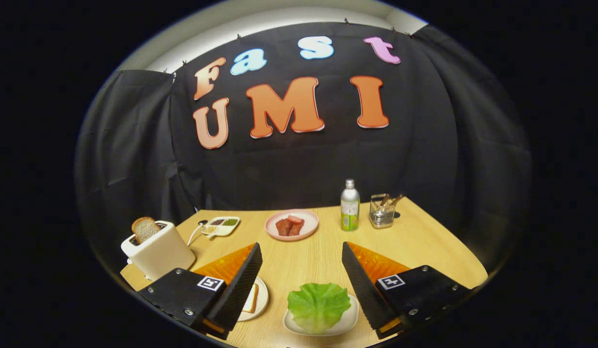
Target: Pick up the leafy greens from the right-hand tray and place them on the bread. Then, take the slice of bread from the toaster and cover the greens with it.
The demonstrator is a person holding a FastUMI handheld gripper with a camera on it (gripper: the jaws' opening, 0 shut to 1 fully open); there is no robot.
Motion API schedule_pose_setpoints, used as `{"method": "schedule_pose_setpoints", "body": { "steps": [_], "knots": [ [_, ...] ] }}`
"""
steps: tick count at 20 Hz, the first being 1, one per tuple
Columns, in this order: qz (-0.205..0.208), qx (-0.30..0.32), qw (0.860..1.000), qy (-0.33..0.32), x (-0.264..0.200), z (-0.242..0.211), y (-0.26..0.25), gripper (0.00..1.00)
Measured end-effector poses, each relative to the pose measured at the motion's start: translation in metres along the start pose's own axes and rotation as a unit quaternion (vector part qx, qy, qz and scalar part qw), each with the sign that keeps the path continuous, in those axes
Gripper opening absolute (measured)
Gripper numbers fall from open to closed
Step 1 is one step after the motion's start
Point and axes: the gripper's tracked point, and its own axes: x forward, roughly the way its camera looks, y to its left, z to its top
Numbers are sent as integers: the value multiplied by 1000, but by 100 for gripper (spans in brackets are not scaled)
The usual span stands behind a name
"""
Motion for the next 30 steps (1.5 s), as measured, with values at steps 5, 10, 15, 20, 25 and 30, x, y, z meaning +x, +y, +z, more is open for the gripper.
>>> {"method": "schedule_pose_setpoints", "body": {
  "steps": [5,10,15,20,25,30],
  "knots": [
    [-2,9,994,111,24,-57,-11,99],
    [9,1,983,182,33,-90,-7,99],
    [29,4,972,231,38,-121,4,98],
    [-1,13,963,268,48,-151,-12,98],
    [-21,9,957,290,53,-177,-18,98],
    [-35,-18,955,293,58,-188,-24,96]
  ]
}}
